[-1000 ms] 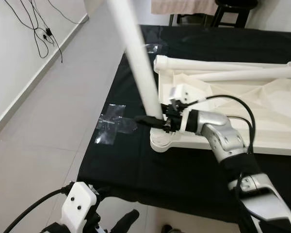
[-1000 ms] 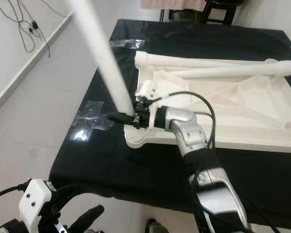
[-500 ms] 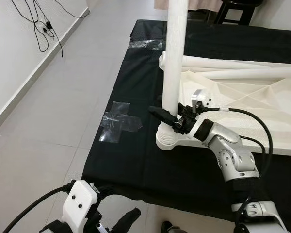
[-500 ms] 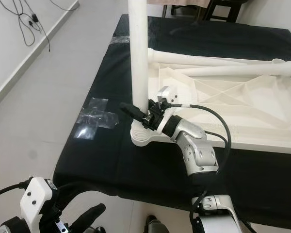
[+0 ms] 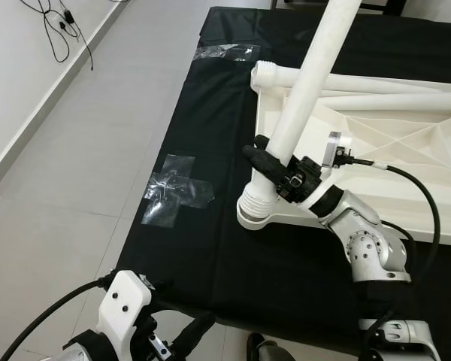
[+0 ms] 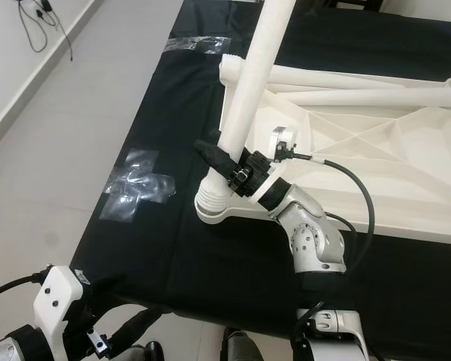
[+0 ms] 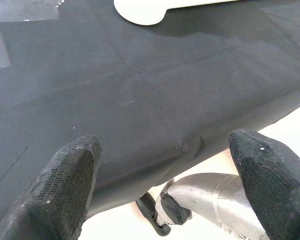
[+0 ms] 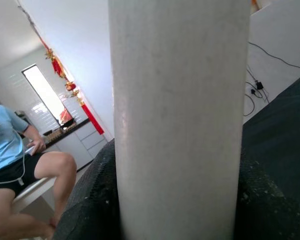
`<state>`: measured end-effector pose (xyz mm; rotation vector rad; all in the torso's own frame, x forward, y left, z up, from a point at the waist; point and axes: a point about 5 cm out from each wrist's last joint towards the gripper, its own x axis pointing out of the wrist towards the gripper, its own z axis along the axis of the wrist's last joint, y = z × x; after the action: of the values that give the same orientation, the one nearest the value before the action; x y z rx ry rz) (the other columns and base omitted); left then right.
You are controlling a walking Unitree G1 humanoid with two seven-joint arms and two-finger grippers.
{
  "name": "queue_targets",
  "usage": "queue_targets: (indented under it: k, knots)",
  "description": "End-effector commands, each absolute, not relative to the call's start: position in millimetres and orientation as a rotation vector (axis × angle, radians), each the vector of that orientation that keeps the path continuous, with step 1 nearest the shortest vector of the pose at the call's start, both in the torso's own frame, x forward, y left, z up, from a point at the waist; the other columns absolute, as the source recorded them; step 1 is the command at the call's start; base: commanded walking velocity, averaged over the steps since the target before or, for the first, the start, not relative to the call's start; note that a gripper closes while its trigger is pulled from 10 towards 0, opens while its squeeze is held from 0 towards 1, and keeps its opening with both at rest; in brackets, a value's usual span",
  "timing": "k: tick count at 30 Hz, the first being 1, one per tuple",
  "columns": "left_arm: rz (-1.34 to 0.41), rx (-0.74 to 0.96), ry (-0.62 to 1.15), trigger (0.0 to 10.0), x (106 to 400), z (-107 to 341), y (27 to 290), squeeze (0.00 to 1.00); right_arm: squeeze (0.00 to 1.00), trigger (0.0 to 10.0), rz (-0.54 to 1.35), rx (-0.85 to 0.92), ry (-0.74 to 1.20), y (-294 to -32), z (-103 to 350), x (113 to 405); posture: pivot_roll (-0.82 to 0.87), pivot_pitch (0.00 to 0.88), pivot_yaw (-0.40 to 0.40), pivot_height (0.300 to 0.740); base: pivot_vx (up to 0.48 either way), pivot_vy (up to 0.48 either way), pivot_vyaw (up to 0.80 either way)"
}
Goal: Building children table
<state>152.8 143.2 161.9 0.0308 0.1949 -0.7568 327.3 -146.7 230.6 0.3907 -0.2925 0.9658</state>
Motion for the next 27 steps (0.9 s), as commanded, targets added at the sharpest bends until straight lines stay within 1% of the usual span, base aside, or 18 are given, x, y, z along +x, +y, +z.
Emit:
queue_targets:
  k: [1,2,4,5,6,9,10,12,15,16,17,18,19,20,22,23,25,27]
  knots:
    - [-0.754,0.036,0.228,10.0,151.6,155.3,145.3,0.00,0.00,10.0,0.935,0.378,-0.352,-158.3,239.1,326.5,0.05,0.196,-0.007,0.740,0.000,0.000,0.00]
    - [-0.731,0.044,0.212,10.0,157.1,155.7,148.3,0.00,0.00,10.0,0.932,0.389,-0.374,-160.7,243.7,327.3,0.05,0.177,-0.011,0.740,0.000,0.000,0.00]
    - [-0.731,0.044,0.212,10.0,157.1,155.7,148.3,0.00,0.00,10.0,0.932,0.389,-0.374,-160.7,243.7,327.3,0.05,0.177,-0.011,0.740,0.000,0.000,0.00]
    - [-0.691,0.060,0.178,10.0,167.2,159.7,154.4,0.00,0.00,10.0,0.936,0.421,-0.408,-162.4,251.5,326.9,0.04,0.151,-0.013,0.740,0.000,0.000,0.00]
    - [-0.691,0.060,0.178,10.0,167.2,159.7,154.4,0.00,0.00,10.0,0.936,0.421,-0.408,-162.4,251.5,326.9,0.04,0.151,-0.013,0.740,0.000,0.000,0.00]
    - [-0.574,0.097,0.048,10.0,203.8,182.0,174.7,0.00,0.00,10.0,0.962,0.485,-0.488,-160.0,268.9,324.9,0.04,0.087,-0.015,0.740,0.000,0.000,0.00]
    - [-0.574,0.097,0.048,10.0,203.8,182.0,174.7,0.00,0.00,10.0,0.962,0.485,-0.488,-160.0,268.9,324.9,0.04,0.087,-0.015,0.740,0.000,0.000,0.00]
    - [-0.532,0.100,-0.026,10.0,221.4,197.8,181.5,0.00,0.00,10.0,0.969,0.410,-0.474,-151.3,267.8,325.8,0.03,0.066,-0.016,0.740,0.000,0.000,0.00]
    - [-0.517,0.099,-0.058,10.0,230.1,205.2,183.4,0.00,0.00,10.0,0.963,0.344,-0.451,-145.8,264.2,327.8,0.03,0.050,-0.018,0.740,0.000,0.000,0.00]
    - [-0.502,0.091,-0.111,10.0,240.2,217.9,184.6,0.00,0.00,10.0,0.941,0.233,-0.413,-138.2,257.7,329.9,0.03,0.046,-0.019,0.740,0.000,0.000,0.00]
    - [-0.502,0.091,-0.111,10.0,240.2,217.9,184.6,0.00,0.00,10.0,0.941,0.233,-0.413,-138.2,257.7,329.9,0.03,0.046,-0.019,0.740,0.000,0.000,0.00]
    - [-0.507,0.048,-0.192,10.0,252.8,237.9,183.4,0.45,0.00,10.0,0.889,0.098,-0.353,-128.8,246.5,335.0,0.01,0.011,-0.019,0.740,0.000,0.000,0.00]
    - [-0.528,0.007,-0.256,10.0,260.5,254.6,180.6,1.00,0.00,10.0,0.851,-0.002,-0.317,-121.9,238.3,337.7,0.01,0.007,-0.020,0.740,0.000,0.000,0.00]
    - [-0.528,0.007,-0.256,10.0,260.5,254.6,180.6,1.00,0.00,10.0,0.851,-0.002,-0.317,-121.9,238.3,337.7,0.01,0.007,-0.020,0.740,0.000,0.000,0.00]
    - [-0.626,-0.084,-0.393,10.0,268.6,289.4,166.9,1.00,0.00,10.0,0.801,-0.139,-0.269,-111.0,226.6,340.0,0.01,0.000,-0.025,0.740,0.000,0.000,0.00]
    - [-0.626,-0.084,-0.393,10.0,268.6,289.4,166.9,1.00,0.00,10.0,0.801,-0.139,-0.269,-111.0,226.6,340.0,0.01,0.000,-0.025,0.740,0.000,0.000,0.00]
    - [-0.711,-0.137,-0.476,10.0,270.3,310.3,154.9,1.00,0.00,10.0,0.771,-0.216,-0.239,-105.8,219.7,342.4,0.01,0.000,-0.026,0.740,0.000,0.000,0.00]
    - [-0.746,-0.153,-0.509,10.0,271.1,318.2,149.4,1.00,0.00,10.0,0.761,-0.248,-0.229,-102.1,216.9,344.4,0.00,0.000,-0.027,0.740,0.000,0.000,0.00]
